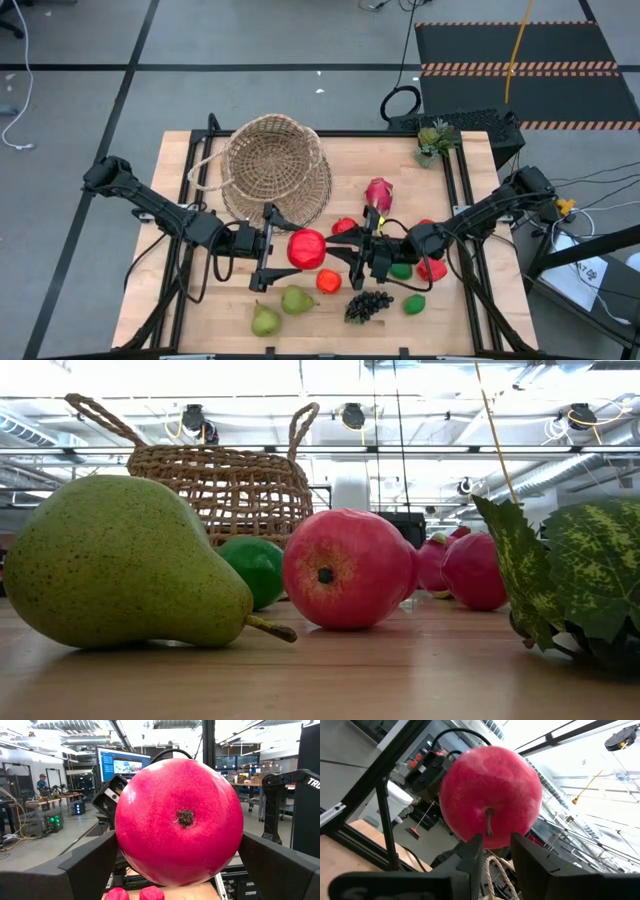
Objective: Build produce basket
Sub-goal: Put the apple into the basket
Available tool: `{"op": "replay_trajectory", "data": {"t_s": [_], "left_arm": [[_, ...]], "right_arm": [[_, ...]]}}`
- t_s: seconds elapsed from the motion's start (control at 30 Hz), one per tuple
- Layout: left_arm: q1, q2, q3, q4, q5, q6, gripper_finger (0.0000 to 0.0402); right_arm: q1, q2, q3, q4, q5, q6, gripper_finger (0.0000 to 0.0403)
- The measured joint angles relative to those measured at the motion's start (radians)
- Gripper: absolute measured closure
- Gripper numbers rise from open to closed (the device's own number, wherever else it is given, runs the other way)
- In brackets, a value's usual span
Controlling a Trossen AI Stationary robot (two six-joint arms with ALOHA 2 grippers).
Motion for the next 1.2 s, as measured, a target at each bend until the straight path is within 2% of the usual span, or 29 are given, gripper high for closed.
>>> {"op": "replay_trajectory", "data": {"t_s": [0.2,0.73,1.2], "left_arm": [[0.0,0.0,0.0,0.0,0.0,0.0,0.0005],[0.001,0.0,0.0,-0.008,-0.003,0.002,0.0005],[0.002,0.0,0.0,-0.008,-0.003,0.001,0.0005]], "right_arm": [[-0.004,0.0,0.0,0.002,-0.057,0.0,0.031],[-0.022,0.0,0.0,0.003,-0.057,0.049,0.0312],[-0.022,0.0,0.0,-0.003,-0.055,0.073,0.039]]}}
